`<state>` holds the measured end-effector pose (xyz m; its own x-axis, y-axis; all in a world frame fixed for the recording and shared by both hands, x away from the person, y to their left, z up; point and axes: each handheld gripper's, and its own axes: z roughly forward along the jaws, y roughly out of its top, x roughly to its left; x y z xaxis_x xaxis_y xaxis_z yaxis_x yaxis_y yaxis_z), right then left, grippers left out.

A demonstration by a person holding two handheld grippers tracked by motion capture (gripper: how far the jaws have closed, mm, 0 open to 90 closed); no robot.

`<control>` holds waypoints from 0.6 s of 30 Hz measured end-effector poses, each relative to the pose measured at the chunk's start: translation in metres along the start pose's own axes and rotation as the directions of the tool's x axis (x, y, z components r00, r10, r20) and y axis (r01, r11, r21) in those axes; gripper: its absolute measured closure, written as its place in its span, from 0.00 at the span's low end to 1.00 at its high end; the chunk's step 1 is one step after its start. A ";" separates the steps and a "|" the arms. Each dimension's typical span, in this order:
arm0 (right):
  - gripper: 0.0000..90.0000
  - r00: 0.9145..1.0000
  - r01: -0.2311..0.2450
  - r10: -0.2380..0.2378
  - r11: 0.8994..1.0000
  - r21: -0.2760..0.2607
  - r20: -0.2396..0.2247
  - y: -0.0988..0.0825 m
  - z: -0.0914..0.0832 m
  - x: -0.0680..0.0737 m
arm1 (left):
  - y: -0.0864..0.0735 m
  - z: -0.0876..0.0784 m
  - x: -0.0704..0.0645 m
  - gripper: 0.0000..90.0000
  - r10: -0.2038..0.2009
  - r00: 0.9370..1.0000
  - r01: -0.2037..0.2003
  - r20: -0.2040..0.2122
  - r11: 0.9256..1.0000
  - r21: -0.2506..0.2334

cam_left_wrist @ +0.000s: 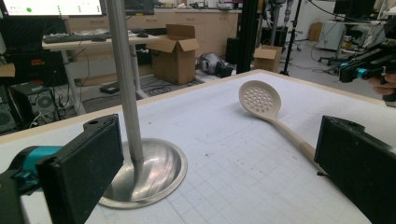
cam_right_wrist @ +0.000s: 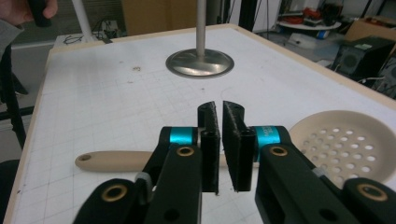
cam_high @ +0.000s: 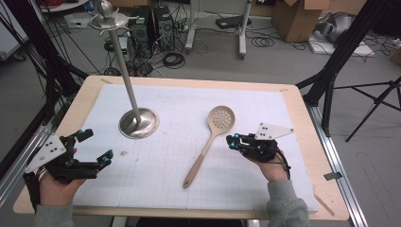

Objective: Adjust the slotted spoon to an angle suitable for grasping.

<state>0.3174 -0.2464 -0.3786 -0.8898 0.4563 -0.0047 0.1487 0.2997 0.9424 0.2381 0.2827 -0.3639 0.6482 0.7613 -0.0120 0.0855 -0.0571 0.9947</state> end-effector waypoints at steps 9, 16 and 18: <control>1.00 0.999 -0.017 0.019 0.999 0.047 -0.033 -0.005 0.025 -0.006 | -0.002 -0.001 0.000 0.02 0.002 1.000 -0.002 -0.001 1.000 0.007; 1.00 0.999 -0.003 0.007 0.995 0.095 -0.042 -0.007 0.047 -0.008 | -0.004 -0.003 0.001 0.02 -0.004 1.000 0.004 -0.007 1.000 0.011; 1.00 0.999 -0.001 0.006 0.994 0.110 -0.047 -0.008 0.054 -0.009 | -0.005 -0.003 0.001 0.02 -0.005 1.000 0.005 -0.008 1.000 0.012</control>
<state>0.3471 -0.2079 -0.4040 -0.9083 0.4179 0.0168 0.1960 0.3899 0.8998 0.2356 0.2858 -0.3681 0.6414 0.7670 -0.0164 0.0978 -0.0605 0.9934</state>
